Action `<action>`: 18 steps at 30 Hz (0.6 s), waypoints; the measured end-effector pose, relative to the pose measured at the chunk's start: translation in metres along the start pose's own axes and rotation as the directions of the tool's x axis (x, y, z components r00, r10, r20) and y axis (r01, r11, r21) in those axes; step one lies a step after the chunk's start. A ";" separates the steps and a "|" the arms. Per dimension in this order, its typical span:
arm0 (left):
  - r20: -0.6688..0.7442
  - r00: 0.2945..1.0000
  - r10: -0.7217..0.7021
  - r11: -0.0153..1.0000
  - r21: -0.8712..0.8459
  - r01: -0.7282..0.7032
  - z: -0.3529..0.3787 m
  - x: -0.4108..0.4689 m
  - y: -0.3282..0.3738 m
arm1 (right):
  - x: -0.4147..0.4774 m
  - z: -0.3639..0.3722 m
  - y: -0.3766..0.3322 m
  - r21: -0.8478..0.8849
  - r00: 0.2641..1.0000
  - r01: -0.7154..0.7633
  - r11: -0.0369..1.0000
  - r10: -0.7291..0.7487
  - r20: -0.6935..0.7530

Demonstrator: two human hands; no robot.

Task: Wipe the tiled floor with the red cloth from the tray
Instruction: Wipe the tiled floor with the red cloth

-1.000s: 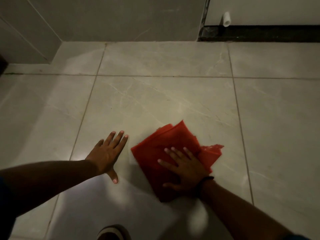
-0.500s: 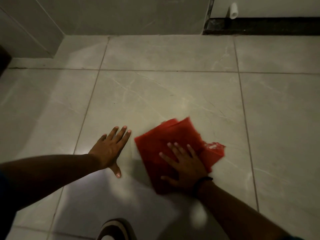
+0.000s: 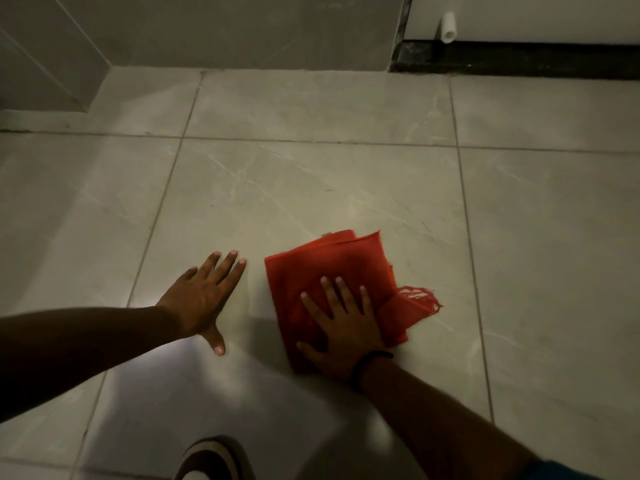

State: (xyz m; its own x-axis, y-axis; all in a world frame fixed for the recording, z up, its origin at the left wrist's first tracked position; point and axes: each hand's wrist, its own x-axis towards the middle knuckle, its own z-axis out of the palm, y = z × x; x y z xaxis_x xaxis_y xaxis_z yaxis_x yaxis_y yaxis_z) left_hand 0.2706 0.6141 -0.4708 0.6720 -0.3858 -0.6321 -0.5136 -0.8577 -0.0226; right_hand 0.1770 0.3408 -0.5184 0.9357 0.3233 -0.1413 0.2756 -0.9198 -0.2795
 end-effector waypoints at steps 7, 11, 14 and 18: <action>-0.386 0.860 0.334 0.934 0.016 -0.356 -0.024 -0.014 0.041 | -0.021 -0.051 0.073 -0.258 0.798 0.599 0.758 -0.591 0.116; -0.330 0.837 0.437 0.895 0.061 -0.443 -0.017 -0.020 0.104 | -0.014 -0.048 0.076 -0.238 0.729 0.660 0.713 -0.684 -0.029; -0.252 0.879 0.406 0.914 0.128 -0.385 -0.013 -0.011 0.127 | -0.010 -0.053 0.077 -0.153 0.748 0.632 0.760 -0.649 -0.139; -0.483 0.803 0.348 0.929 0.066 -0.363 -0.026 -0.005 0.134 | -0.017 -0.075 0.076 -0.075 0.861 0.471 0.879 -0.477 -0.180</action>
State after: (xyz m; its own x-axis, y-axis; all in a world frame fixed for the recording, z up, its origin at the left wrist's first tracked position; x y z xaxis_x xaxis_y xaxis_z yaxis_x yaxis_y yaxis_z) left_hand 0.2121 0.4924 -0.4505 0.6189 -0.7726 -0.1413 -0.7565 -0.6348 0.1572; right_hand 0.1986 0.2483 -0.4665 0.7135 0.6766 0.1821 0.6995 -0.6729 -0.2406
